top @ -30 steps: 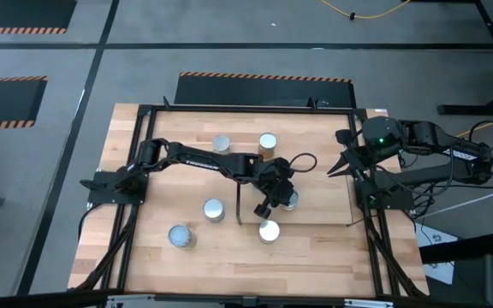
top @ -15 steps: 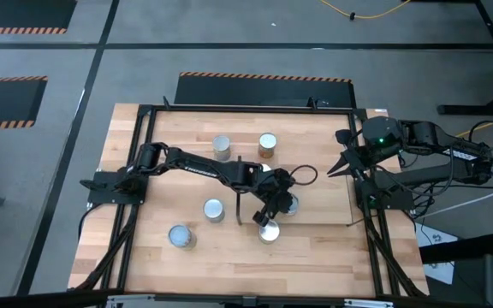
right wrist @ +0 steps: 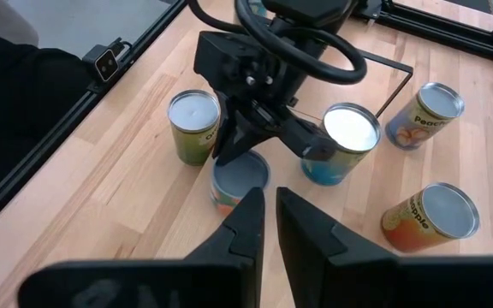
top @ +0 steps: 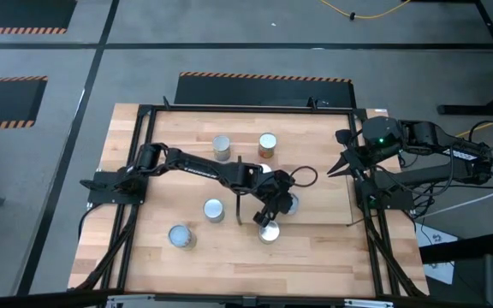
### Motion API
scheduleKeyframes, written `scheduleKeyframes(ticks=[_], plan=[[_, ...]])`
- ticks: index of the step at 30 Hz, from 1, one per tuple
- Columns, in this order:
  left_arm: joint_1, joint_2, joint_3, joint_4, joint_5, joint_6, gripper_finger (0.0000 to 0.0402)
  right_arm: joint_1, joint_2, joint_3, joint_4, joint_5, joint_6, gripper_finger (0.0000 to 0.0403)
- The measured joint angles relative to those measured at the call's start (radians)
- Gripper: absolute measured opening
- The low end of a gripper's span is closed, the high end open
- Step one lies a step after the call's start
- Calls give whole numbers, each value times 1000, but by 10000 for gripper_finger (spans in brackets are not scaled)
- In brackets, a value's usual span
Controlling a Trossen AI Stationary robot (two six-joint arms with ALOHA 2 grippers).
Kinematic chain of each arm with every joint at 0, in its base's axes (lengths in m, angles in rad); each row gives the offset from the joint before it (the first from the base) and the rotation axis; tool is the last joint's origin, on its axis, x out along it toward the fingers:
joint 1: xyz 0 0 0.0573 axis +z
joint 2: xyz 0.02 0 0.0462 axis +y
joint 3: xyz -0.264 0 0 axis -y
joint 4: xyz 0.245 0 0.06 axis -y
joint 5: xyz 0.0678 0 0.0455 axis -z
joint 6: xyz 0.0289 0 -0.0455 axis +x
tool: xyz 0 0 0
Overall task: Pick and place cans onto a shelf
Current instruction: Put the small canned oranges on the shelf, then put the large canned oranges on the shelf
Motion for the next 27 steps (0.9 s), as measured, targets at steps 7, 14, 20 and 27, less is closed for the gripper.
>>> scheduleKeyframes(ticks=[7, 14, 20, 27], plan=[[-5, 9, -6, 0, 4, -10, 31, 0, 0, 0, 0, 0, 0, 39], [-4, 9, -6, 2, -3, -32, 25, 0, 0, 0, 0, 0, 0, 39], [-4, 9, -6, 4, -3, -32, 48, 0, 0, 0, 0, 0, 0, 39], [-5, 9, -6, 5, -3, -32, 80, 0, 0, 0, 0, 0, 0, 39]])
